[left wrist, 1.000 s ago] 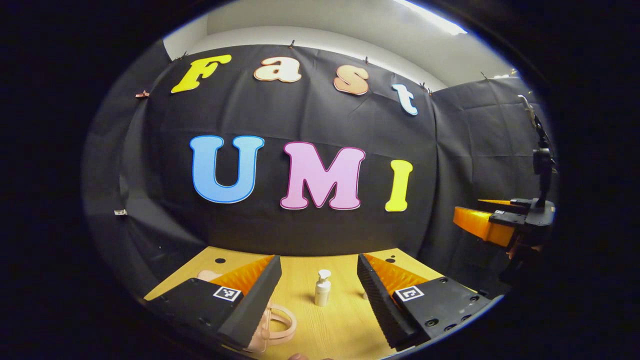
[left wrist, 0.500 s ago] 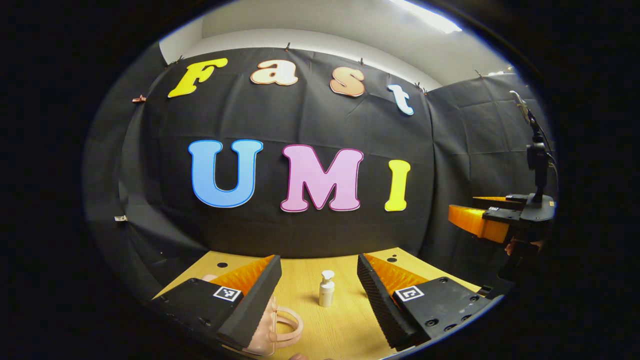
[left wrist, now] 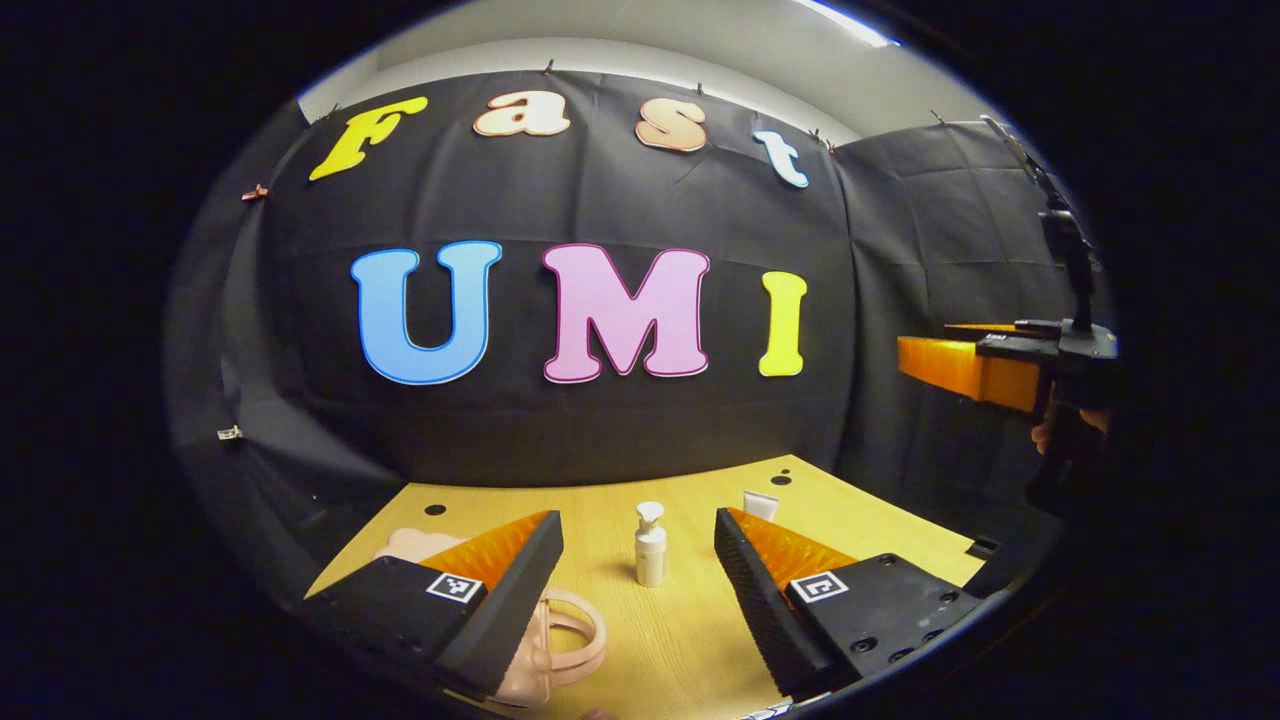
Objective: First open the suitcase, pack the skin care products into it, and then close the suitcase.
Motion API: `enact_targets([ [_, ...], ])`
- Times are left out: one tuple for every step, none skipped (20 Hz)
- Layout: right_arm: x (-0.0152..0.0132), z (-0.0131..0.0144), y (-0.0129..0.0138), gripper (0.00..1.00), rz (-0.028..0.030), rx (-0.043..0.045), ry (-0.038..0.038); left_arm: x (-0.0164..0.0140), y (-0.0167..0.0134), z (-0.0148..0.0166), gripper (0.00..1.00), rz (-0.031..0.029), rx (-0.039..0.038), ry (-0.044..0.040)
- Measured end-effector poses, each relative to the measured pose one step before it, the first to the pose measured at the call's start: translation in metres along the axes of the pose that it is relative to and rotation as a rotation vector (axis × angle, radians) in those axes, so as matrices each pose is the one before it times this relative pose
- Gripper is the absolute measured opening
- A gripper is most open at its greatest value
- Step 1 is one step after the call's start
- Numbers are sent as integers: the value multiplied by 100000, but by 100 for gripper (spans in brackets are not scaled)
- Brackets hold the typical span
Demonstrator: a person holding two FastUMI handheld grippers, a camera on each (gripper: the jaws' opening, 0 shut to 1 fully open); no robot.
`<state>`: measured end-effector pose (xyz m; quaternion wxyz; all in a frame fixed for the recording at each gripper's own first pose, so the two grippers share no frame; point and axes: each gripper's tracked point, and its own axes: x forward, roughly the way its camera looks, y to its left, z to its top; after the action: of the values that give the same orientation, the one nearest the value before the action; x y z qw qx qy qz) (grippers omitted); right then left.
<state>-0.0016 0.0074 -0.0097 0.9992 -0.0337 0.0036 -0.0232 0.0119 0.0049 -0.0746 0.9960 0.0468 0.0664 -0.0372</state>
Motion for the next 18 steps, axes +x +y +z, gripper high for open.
enact_targets([
  [79, -73, -134, 96, -482, -64, 173, 497, 81, -838, 96, 86, -104, 1860],
  [22, -56, -192, 96, -627, 16, 350, 407, 226, -911, 96, 157, -603, 1965],
  [-82, -58, -145, 96, -716, -354, 8, 486, 118, -782, 96, -156, -1087, 1822],
  [-15, 70, -204, 96, -807, -854, -228, 309, 154, -836, 96, -240, -1201, 2119],
  [-8, 35, -127, 96, -801, -1052, -472, 413, 257, -800, 96, 177, -858, 2081],
  [-23, -3, -175, 96, -667, -949, -451, 367, 347, -875, 96, 718, -600, 1963],
  [-90, -95, -68, 96, -494, -653, -101, 471, 217, -763, 96, 148, -493, 1920],
  [-56, -214, -40, 96, -191, -187, 358, 485, 62, -921, 96, 62, -689, 2104],
  [-56, -308, 82, 95, 346, 281, 790, 493, -29, -884, 96, -183, -920, 2498],
  [-57, -279, 66, 95, 805, 669, 722, 504, -82, -836, 96, -418, -1085, 2456],
  [-14, -179, 187, 95, 1402, 497, 213, 710, 16, -544, 96, -103, -955, 2056],
  [173, 8, -59, 95, 907, -361, -418, 790, 121, -570, 96, 392, -762, 1812],
  [82, -50, -442, 96, 636, -1053, 147, 736, 223, -574, 96, 1602, -263, 2819],
  [83, -104, -458, 96, 785, -1055, -560, 798, 218, -693, 96, 1731, -279, 2317],
  [253, 139, -593, 96, 621, -1078, -1189, 709, 183, -430, 96, 1739, -604, 2369],
  [283, -117, -643, 96, 373, -966, -772, 848, 306, -780, 96, 1924, -1024, 3285],
  [432, -389, -463, 96, 758, -632, -447, 756, 141, -940, 96, 2149, -1073, 4842],
  [512, -659, -198, 96, 1378, -250, 846, 614, 73, -928, 96, 1801, -991, 4363],
])
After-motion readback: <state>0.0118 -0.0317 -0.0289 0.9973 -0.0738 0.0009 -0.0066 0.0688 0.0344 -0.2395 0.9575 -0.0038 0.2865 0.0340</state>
